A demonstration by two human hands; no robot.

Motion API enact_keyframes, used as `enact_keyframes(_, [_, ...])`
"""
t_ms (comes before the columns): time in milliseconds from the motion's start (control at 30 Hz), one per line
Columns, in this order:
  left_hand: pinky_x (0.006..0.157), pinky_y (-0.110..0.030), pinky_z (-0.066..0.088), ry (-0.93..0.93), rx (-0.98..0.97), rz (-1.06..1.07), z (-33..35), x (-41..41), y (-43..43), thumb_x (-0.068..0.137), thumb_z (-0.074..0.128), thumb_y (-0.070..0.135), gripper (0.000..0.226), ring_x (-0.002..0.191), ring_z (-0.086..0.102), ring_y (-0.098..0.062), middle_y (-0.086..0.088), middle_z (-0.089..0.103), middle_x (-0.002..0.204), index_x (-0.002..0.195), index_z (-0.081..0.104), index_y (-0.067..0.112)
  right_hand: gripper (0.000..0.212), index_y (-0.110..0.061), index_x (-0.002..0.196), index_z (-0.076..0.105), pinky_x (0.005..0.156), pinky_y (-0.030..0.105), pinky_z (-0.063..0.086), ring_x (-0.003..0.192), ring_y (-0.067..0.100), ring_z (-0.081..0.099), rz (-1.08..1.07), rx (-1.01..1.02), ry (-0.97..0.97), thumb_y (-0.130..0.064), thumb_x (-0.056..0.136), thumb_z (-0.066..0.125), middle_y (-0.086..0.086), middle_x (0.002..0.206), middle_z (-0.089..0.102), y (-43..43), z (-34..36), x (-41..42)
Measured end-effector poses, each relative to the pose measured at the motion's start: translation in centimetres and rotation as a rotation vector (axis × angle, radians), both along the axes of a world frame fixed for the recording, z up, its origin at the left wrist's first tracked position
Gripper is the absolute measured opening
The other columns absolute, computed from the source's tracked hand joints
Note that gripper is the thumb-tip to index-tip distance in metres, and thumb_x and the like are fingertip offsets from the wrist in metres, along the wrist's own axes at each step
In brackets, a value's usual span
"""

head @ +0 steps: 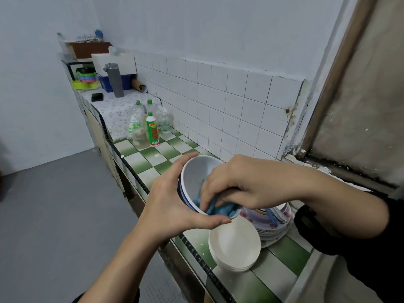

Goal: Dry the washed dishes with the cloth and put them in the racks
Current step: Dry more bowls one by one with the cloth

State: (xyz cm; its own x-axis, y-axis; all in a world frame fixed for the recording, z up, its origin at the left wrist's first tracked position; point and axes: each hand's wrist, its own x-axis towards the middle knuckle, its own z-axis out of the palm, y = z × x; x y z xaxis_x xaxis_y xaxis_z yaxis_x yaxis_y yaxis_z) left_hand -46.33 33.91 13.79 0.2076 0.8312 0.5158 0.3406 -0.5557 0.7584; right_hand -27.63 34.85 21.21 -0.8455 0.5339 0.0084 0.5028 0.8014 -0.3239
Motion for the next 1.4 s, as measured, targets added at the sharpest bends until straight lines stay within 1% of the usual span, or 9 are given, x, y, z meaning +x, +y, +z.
enact_keyframes(233, [0.091, -0.029, 0.052, 0.022, 0.069, 0.009, 0.5, 0.6, 0.1, 0.035, 0.082, 0.062, 0.113, 0.107, 0.062, -0.002, 0.014, 0.065, 0.117, 0.134, 0.05, 0.018, 0.036, -0.012, 0.104, 0.074, 0.077, 0.034, 0.049, 0.089, 0.024, 0.06, -0.025, 0.502, 0.11, 0.003, 0.076, 0.057, 0.005, 0.099, 0.071, 0.8, -1.2, -0.1])
enact_keyframes(500, [0.089, -0.028, 0.053, -0.027, 0.088, 0.039, 0.0, 0.6, 0.3, 0.036, 0.084, 0.063, 0.108, 0.105, 0.064, -0.004, 0.015, 0.066, 0.113, 0.133, 0.047, 0.03, 0.022, -0.013, 0.102, 0.075, 0.075, 0.01, 0.046, 0.082, 0.002, 0.065, -0.2, 0.066, 0.493, -0.007, 0.085, 0.063, -0.013, 0.091, 0.072, -0.5, -0.4, 0.1])
enact_keyframes(667, [0.087, -0.017, 0.049, -0.047, 0.098, 0.044, 0.2, 1.4, -0.1, 0.036, 0.083, 0.063, 0.106, 0.107, 0.061, 0.0, 0.02, 0.063, 0.116, 0.13, 0.046, 0.033, 0.032, -0.012, 0.097, 0.073, 0.072, 0.038, 0.054, 0.084, 0.026, 0.065, -0.115, 0.503, 0.17, -0.006, 0.079, 0.047, 0.005, 0.096, 0.071, 0.1, -1.1, -0.6])
enact_keyframes(767, [0.093, -0.032, 0.051, -0.008, 0.111, 0.08, -0.3, 1.4, 0.1, 0.035, 0.081, 0.066, 0.112, 0.111, 0.061, -0.007, 0.01, 0.064, 0.119, 0.134, 0.046, 0.027, 0.026, -0.016, 0.099, 0.073, 0.079, 0.03, 0.05, 0.082, 0.011, 0.062, -0.117, 0.226, 0.025, -0.004, 0.081, 0.058, -0.002, 0.092, 0.071, -0.3, -1.1, -0.8])
enact_keyframes(933, [0.092, -0.023, 0.05, -0.023, 0.101, 0.062, -0.6, 1.0, -0.2, 0.038, 0.085, 0.062, 0.111, 0.108, 0.062, -0.001, 0.015, 0.065, 0.117, 0.135, 0.048, 0.022, 0.032, -0.026, 0.089, 0.071, 0.079, 0.011, 0.045, 0.083, -0.007, 0.062, -0.238, -0.271, 0.543, 0.004, 0.084, 0.064, -0.019, 0.081, 0.069, 0.3, -1.1, 0.4])
enact_keyframes(1100, [0.094, -0.017, 0.047, -0.01, 0.113, 0.107, -0.8, 1.3, -0.5, 0.04, 0.082, 0.064, 0.11, 0.113, 0.058, 0.002, 0.02, 0.059, 0.123, 0.134, 0.05, 0.017, 0.025, -0.012, 0.099, 0.073, 0.085, 0.025, 0.049, 0.09, 0.012, 0.065, -0.216, 0.388, 0.376, -0.001, 0.084, 0.057, -0.004, 0.097, 0.073, 0.9, -3.0, -0.3])
enact_keyframes(1200, [0.092, -0.015, 0.047, 0.017, 0.113, 0.141, -1.2, 1.2, -0.3, 0.038, 0.079, 0.067, 0.11, 0.11, 0.057, 0.006, 0.021, 0.059, 0.119, 0.134, 0.048, 0.022, 0.025, -0.018, 0.097, 0.075, 0.08, 0.022, 0.047, 0.083, 0.005, 0.061, -0.229, 0.194, 0.333, -0.007, 0.084, 0.056, -0.009, 0.09, 0.072, 0.2, -3.7, -1.1])
enact_keyframes(1333, [0.095, -0.037, 0.052, 0.044, 0.071, 0.161, -1.6, 0.5, -0.2, 0.037, 0.083, 0.066, 0.117, 0.114, 0.061, -0.007, 0.008, 0.063, 0.123, 0.138, 0.048, 0.019, 0.034, -0.024, 0.085, 0.073, 0.083, 0.018, 0.051, 0.085, 0.0, 0.066, -0.32, -0.259, 0.738, 0.009, 0.085, 0.064, -0.015, 0.082, 0.072, 0.2, -3.8, -0.6])
enact_keyframes(1400, [0.096, -0.041, 0.051, 0.058, 0.081, 0.186, -1.6, 0.3, -0.3, 0.039, 0.082, 0.067, 0.115, 0.117, 0.06, -0.011, 0.006, 0.062, 0.126, 0.137, 0.049, 0.017, 0.032, -0.02, 0.088, 0.075, 0.085, 0.017, 0.051, 0.089, -0.001, 0.066, -0.383, -0.09, 0.766, 0.009, 0.086, 0.062, -0.016, 0.087, 0.073, 0.6, -4.1, -0.4])
